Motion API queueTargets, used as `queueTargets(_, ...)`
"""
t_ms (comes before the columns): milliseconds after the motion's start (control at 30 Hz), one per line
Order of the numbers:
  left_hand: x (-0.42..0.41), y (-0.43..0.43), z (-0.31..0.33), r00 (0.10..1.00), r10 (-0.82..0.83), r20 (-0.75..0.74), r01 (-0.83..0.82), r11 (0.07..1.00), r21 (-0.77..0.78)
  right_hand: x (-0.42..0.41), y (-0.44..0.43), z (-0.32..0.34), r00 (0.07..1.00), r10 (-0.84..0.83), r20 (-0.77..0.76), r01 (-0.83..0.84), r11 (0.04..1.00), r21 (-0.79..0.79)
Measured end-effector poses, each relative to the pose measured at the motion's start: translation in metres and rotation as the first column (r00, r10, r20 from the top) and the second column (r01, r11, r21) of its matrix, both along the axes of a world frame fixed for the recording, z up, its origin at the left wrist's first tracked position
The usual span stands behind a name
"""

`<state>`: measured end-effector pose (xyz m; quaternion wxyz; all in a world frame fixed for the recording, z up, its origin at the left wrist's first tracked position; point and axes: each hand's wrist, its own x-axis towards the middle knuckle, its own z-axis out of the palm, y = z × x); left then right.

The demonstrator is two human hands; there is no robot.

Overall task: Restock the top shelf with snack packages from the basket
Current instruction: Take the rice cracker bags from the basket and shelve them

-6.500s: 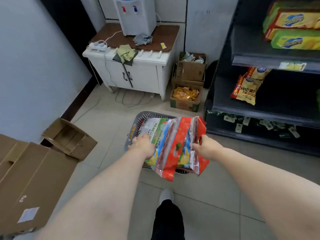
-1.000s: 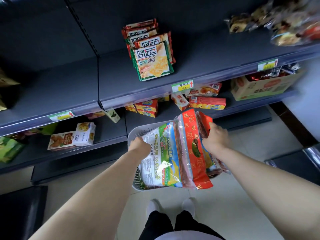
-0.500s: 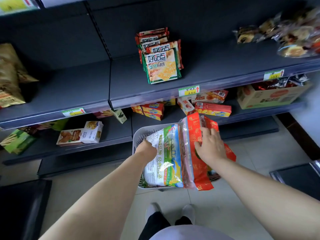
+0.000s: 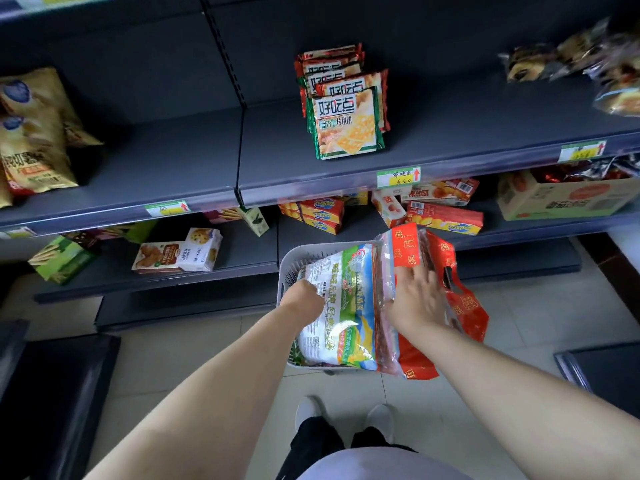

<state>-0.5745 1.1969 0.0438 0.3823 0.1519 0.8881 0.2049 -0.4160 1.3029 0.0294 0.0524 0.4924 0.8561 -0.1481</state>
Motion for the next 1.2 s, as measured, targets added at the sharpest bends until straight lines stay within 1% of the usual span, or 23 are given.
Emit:
queueTargets(33, -0.001, -0.002, -0.004, 0.996, -0.066, -0.062, 0.066, 0.998, -0.006, 0.001, 0.001, 0.003, 0.999, -0.031, 0.024, 0.029, 0.998, 0.050)
queueTargets(67, -0.001, -0.003, -0.007, 0.979, -0.189, -0.083, 0.183, 0.980, -0.073, 0.002, 0.003, 0.005, 0.996, -0.079, 0.029, 0.077, 0.996, 0.043)
queueTargets(133, -0.001, -0.005, -0.011, 0.962, -0.245, -0.121, 0.234, 0.967, -0.099, 0.006, 0.007, 0.006, 0.977, -0.210, 0.025, 0.211, 0.977, -0.031)
queueTargets(167, -0.001, -0.006, -0.011, 0.964, -0.243, -0.112, 0.233, 0.968, -0.094, 0.009, 0.009, 0.006, 0.964, -0.264, 0.014, 0.264, 0.961, -0.076)
queueTargets(200, 0.001, -0.006, -0.010, 0.974, -0.210, -0.079, 0.204, 0.976, -0.081, 0.012, 0.011, 0.006, 0.959, -0.282, -0.002, 0.280, 0.955, -0.101)
queueTargets(267, 0.004, -0.007, -0.007, 0.979, -0.205, -0.019, 0.203, 0.976, -0.072, 0.016, 0.013, 0.010, 0.972, -0.233, -0.008, 0.229, 0.960, -0.162)
queueTargets(300, 0.006, -0.009, -0.006, 0.974, -0.226, 0.012, 0.226, 0.972, -0.067, 0.014, 0.013, 0.014, 0.976, -0.215, -0.033, 0.203, 0.953, -0.224)
queueTargets(333, 0.007, -0.010, -0.006, 0.970, -0.235, 0.065, 0.238, 0.970, -0.056, 0.011, 0.011, 0.018, 0.970, -0.228, -0.079, 0.192, 0.927, -0.324)
queueTargets(367, 0.008, -0.013, -0.005, 0.962, -0.249, 0.111, 0.255, 0.966, -0.047, 0.004, 0.009, 0.024, 0.954, -0.268, -0.135, 0.186, 0.880, -0.436)
queueTargets(433, 0.009, -0.018, -0.001, 0.929, -0.334, 0.159, 0.347, 0.935, -0.067, -0.013, 0.005, 0.036, 0.908, -0.360, -0.216, 0.170, 0.786, -0.595)
queueTargets(533, 0.007, -0.028, 0.007, 0.860, -0.482, 0.167, 0.504, 0.852, -0.140, -0.043, -0.001, 0.057, 0.829, -0.476, -0.294, 0.137, 0.681, -0.719)
queueTargets(600, 0.003, -0.038, 0.012, 0.856, -0.493, 0.157, 0.513, 0.848, -0.135, -0.060, -0.003, 0.073, 0.760, -0.578, -0.298, 0.128, 0.582, -0.803)
queueTargets(667, -0.002, -0.049, 0.017, 0.885, -0.445, 0.136, 0.460, 0.882, -0.106, -0.076, -0.006, 0.085, 0.714, -0.639, -0.285, 0.097, 0.494, -0.864)
queueTargets(767, -0.008, -0.065, 0.018, 0.932, -0.355, 0.073, 0.359, 0.932, -0.042, -0.101, -0.013, 0.098, 0.674, -0.688, -0.269, 0.013, 0.375, -0.927)
queueTargets(833, -0.004, -0.076, 0.017, 0.962, -0.270, 0.050, 0.270, 0.963, 0.008, -0.115, -0.020, 0.107, 0.642, -0.725, -0.249, -0.044, 0.290, -0.956)
queueTargets(867, -0.001, -0.082, 0.016, 0.978, -0.208, 0.031, 0.206, 0.977, 0.057, -0.121, -0.023, 0.111, 0.634, -0.733, -0.246, -0.064, 0.267, -0.961)
queueTargets(900, 0.003, -0.087, 0.014, 0.991, -0.135, -0.017, 0.136, 0.983, 0.123, -0.126, -0.027, 0.116, 0.638, -0.727, -0.254, -0.083, 0.263, -0.961)
queueTargets(967, 0.009, -0.098, 0.012, 0.989, 0.035, -0.142, 0.002, 0.969, 0.248, -0.132, -0.032, 0.123, 0.660, -0.691, -0.295, -0.121, 0.290, -0.949)
queueTargets(1033, 0.008, -0.103, 0.014, 0.968, 0.163, -0.190, -0.093, 0.939, 0.332, -0.133, -0.032, 0.126, 0.674, -0.652, -0.349, -0.176, 0.317, -0.932)
queueTargets(1067, 0.006, -0.104, 0.015, 0.962, 0.213, -0.169, -0.139, 0.920, 0.367, -0.132, -0.031, 0.126, 0.679, -0.631, -0.375, -0.201, 0.331, -0.922)
queueTargets(1133, 0.001, -0.101, 0.020, 0.942, 0.328, -0.068, -0.268, 0.861, 0.433, -0.127, -0.026, 0.125, 0.701, -0.573, -0.425, -0.228, 0.385, -0.894)
queueTargets(1200, -0.006, -0.098, 0.029, 0.907, 0.420, 0.021, -0.377, 0.790, 0.483, -0.123, -0.021, 0.121, 0.734, -0.531, -0.424, -0.191, 0.438, -0.879)
